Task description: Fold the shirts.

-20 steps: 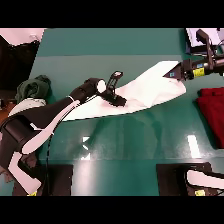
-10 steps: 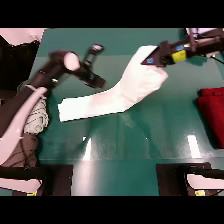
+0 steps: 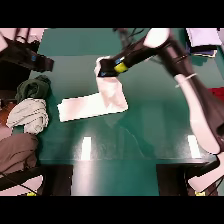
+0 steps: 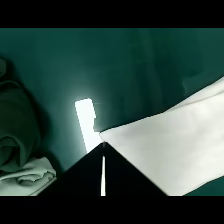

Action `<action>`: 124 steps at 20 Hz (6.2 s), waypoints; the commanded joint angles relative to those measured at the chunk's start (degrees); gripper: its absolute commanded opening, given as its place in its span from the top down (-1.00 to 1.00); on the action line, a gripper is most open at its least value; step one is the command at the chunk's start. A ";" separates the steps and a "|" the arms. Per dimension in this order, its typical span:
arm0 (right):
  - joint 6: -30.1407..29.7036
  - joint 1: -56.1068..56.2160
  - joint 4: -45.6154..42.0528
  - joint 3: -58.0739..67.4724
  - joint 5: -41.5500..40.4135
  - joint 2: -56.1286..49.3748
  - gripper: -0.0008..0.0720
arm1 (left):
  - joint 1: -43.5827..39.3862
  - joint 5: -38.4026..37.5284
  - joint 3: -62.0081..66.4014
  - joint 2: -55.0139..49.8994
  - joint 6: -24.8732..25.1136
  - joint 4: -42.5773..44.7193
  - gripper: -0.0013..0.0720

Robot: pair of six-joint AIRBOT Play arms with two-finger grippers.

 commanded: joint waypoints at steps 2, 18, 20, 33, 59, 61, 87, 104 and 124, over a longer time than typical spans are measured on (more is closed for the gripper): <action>0.57 5.51 0.00 2.45 -7.13 -7.17 0.93 | 1.97 -1.57 0.00 1.88 1.14 1.55 0.89; -20.26 12.83 16.13 2.21 -20.61 -10.64 -0.58 | 1.97 -1.79 0.00 1.70 1.11 0.09 0.89; -24.09 14.05 19.50 2.19 -17.79 -11.67 -0.58 | 1.97 -1.90 0.00 1.70 1.11 0.02 0.89; -12.66 -18.60 11.47 -26.73 -2.19 3.76 -0.57 | 1.97 -0.81 -4.39 1.64 1.11 -5.49 0.89; -18.93 -8.48 21.79 -8.35 3.13 -18.21 0.94 | 1.97 -3.08 -6.64 1.60 1.14 -9.09 0.89; -18.84 -13.14 17.42 -8.35 5.64 -13.79 0.94 | 1.97 -3.91 -6.64 1.60 1.11 -9.07 0.89; -4.70 -82.82 -13.05 -8.46 12.02 17.40 0.94 | 1.95 -4.46 -6.64 1.60 -3.02 -13.57 0.89; 0.20 -82.75 -32.70 -17.59 33.24 25.90 -0.55 | 1.95 -4.94 -6.64 1.60 -1.44 -13.53 0.89; 0.61 -52.15 -15.50 -23.41 20.06 41.00 0.93 | 1.97 -1.51 -6.64 1.60 -1.51 -13.55 0.89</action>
